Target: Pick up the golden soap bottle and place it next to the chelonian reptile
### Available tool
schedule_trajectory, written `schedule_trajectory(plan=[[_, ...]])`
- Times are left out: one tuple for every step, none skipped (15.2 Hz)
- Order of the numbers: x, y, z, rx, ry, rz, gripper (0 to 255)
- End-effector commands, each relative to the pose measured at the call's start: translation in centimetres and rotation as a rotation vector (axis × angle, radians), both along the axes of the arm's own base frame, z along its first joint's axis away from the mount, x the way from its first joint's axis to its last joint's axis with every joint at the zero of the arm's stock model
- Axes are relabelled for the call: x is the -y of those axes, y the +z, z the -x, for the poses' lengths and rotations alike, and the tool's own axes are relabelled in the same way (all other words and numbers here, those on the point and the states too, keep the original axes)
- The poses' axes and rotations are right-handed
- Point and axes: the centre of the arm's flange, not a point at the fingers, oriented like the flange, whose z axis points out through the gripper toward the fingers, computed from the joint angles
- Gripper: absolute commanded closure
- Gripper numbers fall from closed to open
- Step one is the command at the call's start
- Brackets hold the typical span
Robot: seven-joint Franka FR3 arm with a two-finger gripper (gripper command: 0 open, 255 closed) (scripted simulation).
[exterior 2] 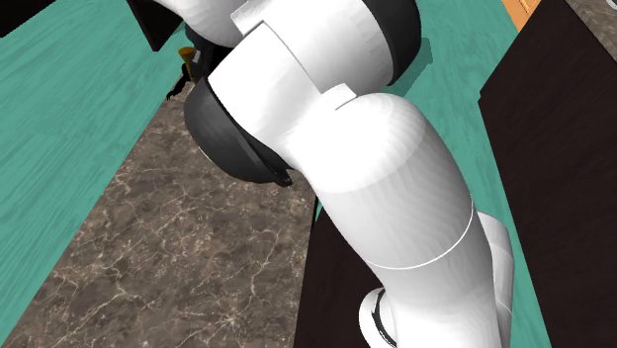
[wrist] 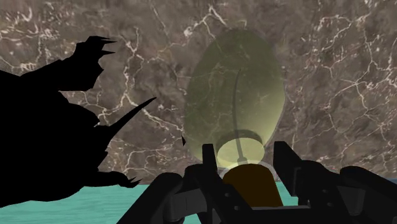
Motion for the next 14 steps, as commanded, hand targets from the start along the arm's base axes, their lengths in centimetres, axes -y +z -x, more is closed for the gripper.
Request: schedule_trajectory(plan=[[0.05, -1.16, -0.04, 0.001, 0.000, 0.000, 255], [0.05, -1.16, -0.03, 0.001, 0.000, 0.000, 255], [0.05, -1.16, -0.04, 0.001, 0.000, 0.000, 255], [0.05, -1.16, -0.04, 0.001, 0.000, 0.000, 255], [0.05, -1.16, -0.04, 0.001, 0.000, 0.000, 255], [0.05, -1.16, -0.04, 0.001, 0.000, 0.000, 255], [0.05, -1.16, -0.04, 0.001, 0.000, 0.000, 255], [0.05, -1.16, -0.04, 0.001, 0.000, 0.000, 255], [0.05, -1.16, -0.04, 0.001, 0.000, 0.000, 255], [0.05, -1.15, -0.03, 0.001, 0.000, 0.000, 0], [0.05, -1.16, -0.04, 0.001, 0.000, 0.000, 0], [0.05, -1.16, -0.03, 0.001, 0.000, 0.000, 0], [0.05, -1.16, -0.03, 0.001, 0.000, 0.000, 0], [0.05, -1.16, -0.03, 0.001, 0.000, 0.000, 0]])
